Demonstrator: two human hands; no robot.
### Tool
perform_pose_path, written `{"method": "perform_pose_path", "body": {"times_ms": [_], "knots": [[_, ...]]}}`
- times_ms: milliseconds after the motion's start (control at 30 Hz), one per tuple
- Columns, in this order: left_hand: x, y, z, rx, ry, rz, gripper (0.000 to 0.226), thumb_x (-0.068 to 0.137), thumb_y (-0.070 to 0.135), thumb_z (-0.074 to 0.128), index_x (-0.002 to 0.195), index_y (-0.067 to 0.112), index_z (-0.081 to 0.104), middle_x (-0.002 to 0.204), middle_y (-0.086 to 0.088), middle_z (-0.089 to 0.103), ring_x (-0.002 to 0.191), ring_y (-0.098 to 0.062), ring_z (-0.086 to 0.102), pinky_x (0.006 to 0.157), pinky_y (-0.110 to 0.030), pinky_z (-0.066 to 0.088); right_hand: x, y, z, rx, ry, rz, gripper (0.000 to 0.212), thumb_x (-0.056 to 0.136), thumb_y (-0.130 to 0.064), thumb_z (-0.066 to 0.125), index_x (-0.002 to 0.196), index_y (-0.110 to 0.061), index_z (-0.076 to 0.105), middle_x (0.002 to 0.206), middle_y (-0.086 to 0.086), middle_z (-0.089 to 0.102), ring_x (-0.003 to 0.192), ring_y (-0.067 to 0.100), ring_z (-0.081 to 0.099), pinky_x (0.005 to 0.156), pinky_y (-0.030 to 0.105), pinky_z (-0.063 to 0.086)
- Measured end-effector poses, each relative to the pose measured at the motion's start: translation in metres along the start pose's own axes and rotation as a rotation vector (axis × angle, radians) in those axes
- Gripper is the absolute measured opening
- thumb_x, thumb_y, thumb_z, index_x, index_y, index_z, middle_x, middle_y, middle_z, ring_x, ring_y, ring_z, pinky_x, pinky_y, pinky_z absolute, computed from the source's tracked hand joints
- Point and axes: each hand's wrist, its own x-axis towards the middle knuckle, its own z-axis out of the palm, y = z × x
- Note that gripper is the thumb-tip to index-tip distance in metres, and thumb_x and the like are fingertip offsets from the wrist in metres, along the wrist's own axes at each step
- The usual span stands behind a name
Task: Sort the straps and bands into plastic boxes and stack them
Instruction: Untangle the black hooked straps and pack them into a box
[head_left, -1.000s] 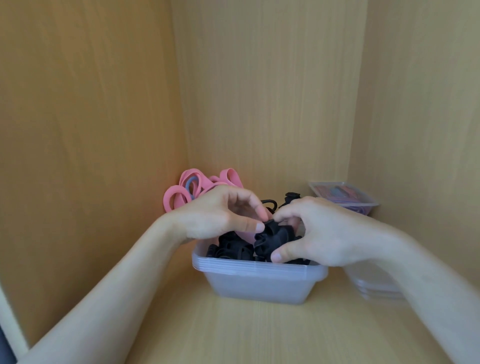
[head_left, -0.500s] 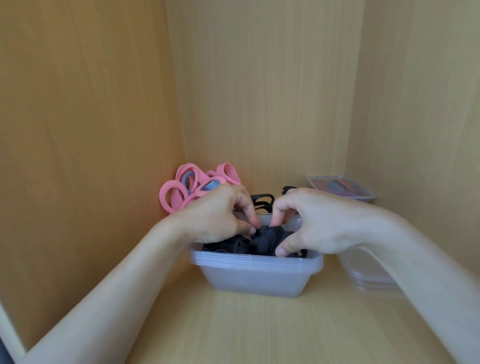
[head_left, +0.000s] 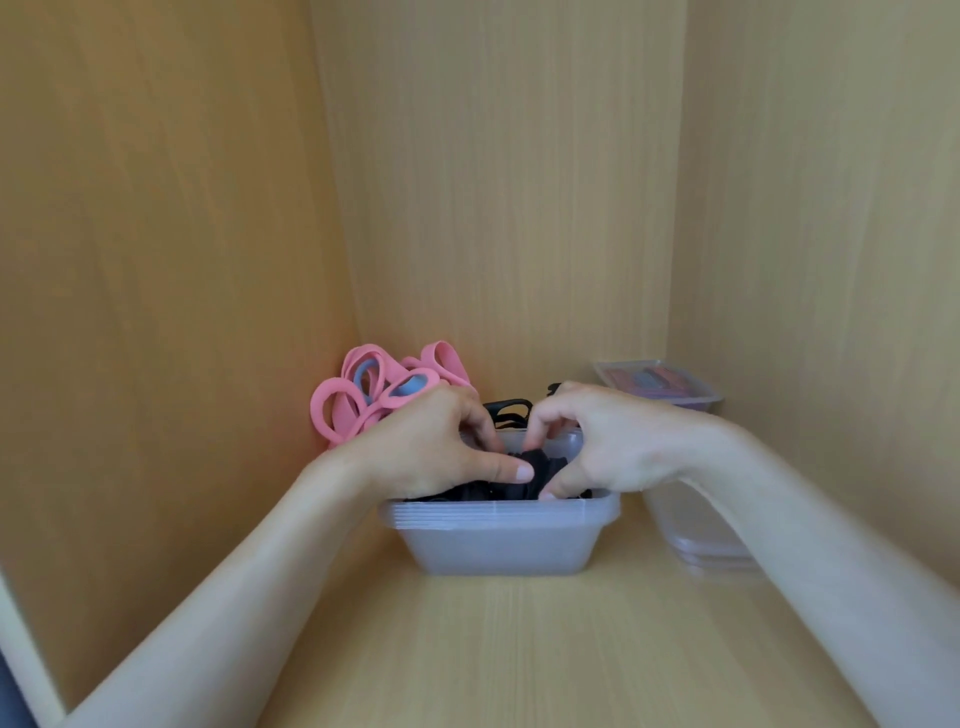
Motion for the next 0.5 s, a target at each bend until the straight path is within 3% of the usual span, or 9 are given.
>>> {"method": "perform_pose_path", "body": {"times_ms": [100,167,267,367,500], "knots": [[0.001,0.0,0.0,0.005,-0.017,-0.019,0.052,0.052,0.074,0.077,0.073,0.027,0.075,0.083,0.009,0.069,0.082,-0.006,0.064,0.084,-0.038,0.055,-0.006,0.008,-0.013,0.126,-0.089,-0.027,0.032,0.078,-0.04,0.084,0.107,-0.04,0.07,0.116,-0.015,0.059,0.112,0.005,0.057,0.099,0.03,0.046],[0.002,0.001,0.0,0.008,-0.018,-0.036,0.046,0.056,0.067,0.084,0.073,0.026,0.075,0.084,0.01,0.07,0.082,-0.005,0.064,0.086,-0.038,0.055,-0.012,0.012,-0.024,0.271,-0.134,-0.054,0.023,0.086,-0.031,0.078,0.109,-0.035,0.075,0.115,-0.013,0.071,0.113,0.003,0.062,0.102,0.025,0.045],[0.003,0.003,0.001,0.022,-0.027,-0.064,0.042,0.06,0.06,0.088,0.075,0.024,0.074,0.088,0.009,0.071,0.088,-0.008,0.065,0.086,-0.038,0.056,-0.012,0.013,-0.023,0.3,-0.051,-0.044,0.017,0.084,-0.016,0.08,0.094,-0.03,0.079,0.103,-0.008,0.075,0.1,0.004,0.066,0.088,0.013,0.047],[0.003,0.005,0.003,0.058,-0.026,-0.073,0.042,0.06,0.059,0.089,0.076,0.024,0.071,0.086,0.01,0.07,0.083,-0.008,0.065,0.079,-0.031,0.054,-0.003,0.003,-0.012,0.108,0.031,-0.006,0.02,0.075,-0.024,0.088,0.077,-0.034,0.071,0.088,-0.014,0.07,0.074,-0.003,0.058,0.061,0.009,0.041],[0.004,0.008,0.005,0.066,-0.051,-0.062,0.042,0.062,0.054,0.09,0.078,0.022,0.069,0.079,0.008,0.068,0.07,-0.007,0.06,0.067,-0.027,0.051,0.003,-0.003,-0.013,-0.062,0.031,0.034,0.024,0.072,-0.031,0.089,0.075,-0.036,0.065,0.079,-0.012,0.064,0.06,-0.008,0.052,0.051,0.005,0.037]]}}
